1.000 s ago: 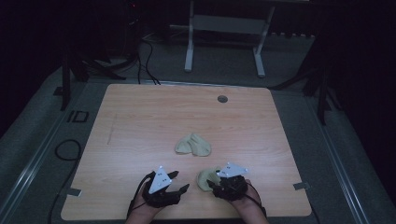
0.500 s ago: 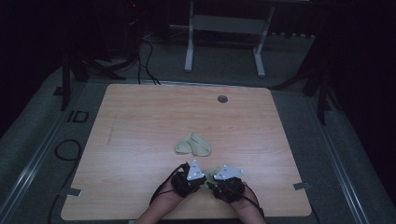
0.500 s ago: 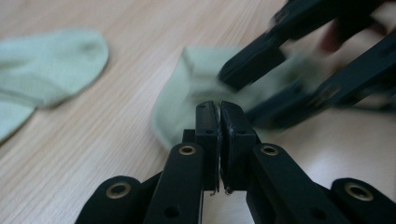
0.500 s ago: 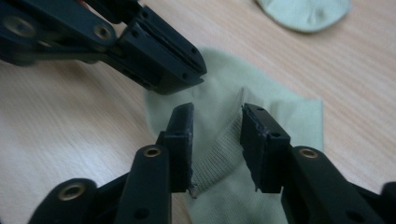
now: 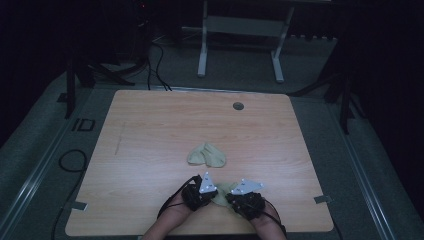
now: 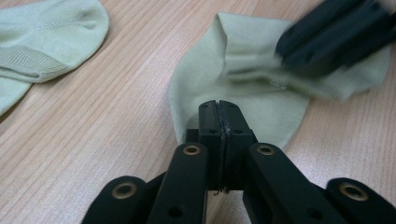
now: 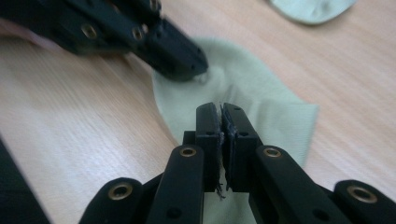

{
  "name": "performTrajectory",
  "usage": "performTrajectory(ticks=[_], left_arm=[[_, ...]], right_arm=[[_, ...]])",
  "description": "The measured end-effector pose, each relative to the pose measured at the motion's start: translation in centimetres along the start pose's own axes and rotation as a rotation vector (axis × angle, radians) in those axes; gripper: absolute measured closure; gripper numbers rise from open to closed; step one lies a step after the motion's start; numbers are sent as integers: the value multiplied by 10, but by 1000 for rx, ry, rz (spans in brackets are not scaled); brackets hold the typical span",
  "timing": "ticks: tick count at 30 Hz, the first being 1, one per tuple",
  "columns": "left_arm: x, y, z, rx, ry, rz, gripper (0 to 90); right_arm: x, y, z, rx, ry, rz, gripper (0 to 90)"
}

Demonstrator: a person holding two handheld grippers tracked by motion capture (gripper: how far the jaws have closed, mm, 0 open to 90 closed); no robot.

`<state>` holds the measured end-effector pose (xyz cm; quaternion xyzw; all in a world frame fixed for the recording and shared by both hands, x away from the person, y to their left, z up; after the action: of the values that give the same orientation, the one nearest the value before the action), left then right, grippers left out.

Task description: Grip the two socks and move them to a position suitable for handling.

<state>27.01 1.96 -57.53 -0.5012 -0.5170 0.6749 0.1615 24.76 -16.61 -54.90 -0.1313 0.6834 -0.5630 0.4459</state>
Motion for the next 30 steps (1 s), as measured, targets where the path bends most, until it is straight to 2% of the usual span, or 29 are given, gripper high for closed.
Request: performTrajectory(ticks=[2, 3, 5, 6, 7, 8, 9, 10, 12, 17, 20, 22, 24, 30], left_arm=[[0, 0, -2, 15, -5, -2, 886], [0, 0, -2, 15, -5, -2, 886], [0, 0, -1, 9, -4, 0, 886], [0, 0, -1, 10, -5, 0, 886], [0, 0, -1, 10, -5, 0, 886], [0, 0, -1, 10, -5, -2, 886], [0, 0, -1, 10, -2, -3, 886], [-1, 0, -1, 12, 2, -6, 886], [-1, 0, -2, 17, 5, -8, 886], [-2, 0, -2, 21, 15, -10, 886], [-4, 1, -2, 35, 14, -13, 885], [-4, 1, -3, 38, 15, -16, 885], [-6, 2, -3, 47, 27, -16, 885], [-6, 3, -6, 71, 28, -5, 876]], right_arm=[[2, -18, 6, 0, 19, 45, 857], [2, -18, 6, 0, 19, 45, 857], [4, -31, 12, 11, 35, 75, 857], [7, -42, 21, 22, 54, 97, 857], [7, -42, 21, 22, 54, 97, 857], [12, -50, 31, 32, 86, 111, 857], [12, -50, 31, 32, 86, 111, 857], [17, -56, 42, 29, 120, 117, 857], [23, -59, 51, 33, 149, 117, 857], [34, -56, 62, 33, 184, 96, 857], [45, -45, 68, 32, 211, 63, 857], [45, -45, 68, 32, 211, 63, 857], [53, -35, 76, 34, 238, 36, 858], [63, -23, 90, 71, 276, -19, 878]])
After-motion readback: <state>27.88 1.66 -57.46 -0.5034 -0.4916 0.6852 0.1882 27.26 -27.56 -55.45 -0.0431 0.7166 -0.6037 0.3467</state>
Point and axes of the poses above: each handheld gripper's, and its own axes: y roughly forward along the jaws, x roughly out of its underside, z roughly to its right, the point moved 1 cm from there along y, roughly forward along the jaws, and after that the axes turned 15 degrees about -z, right-handed, at the moved point
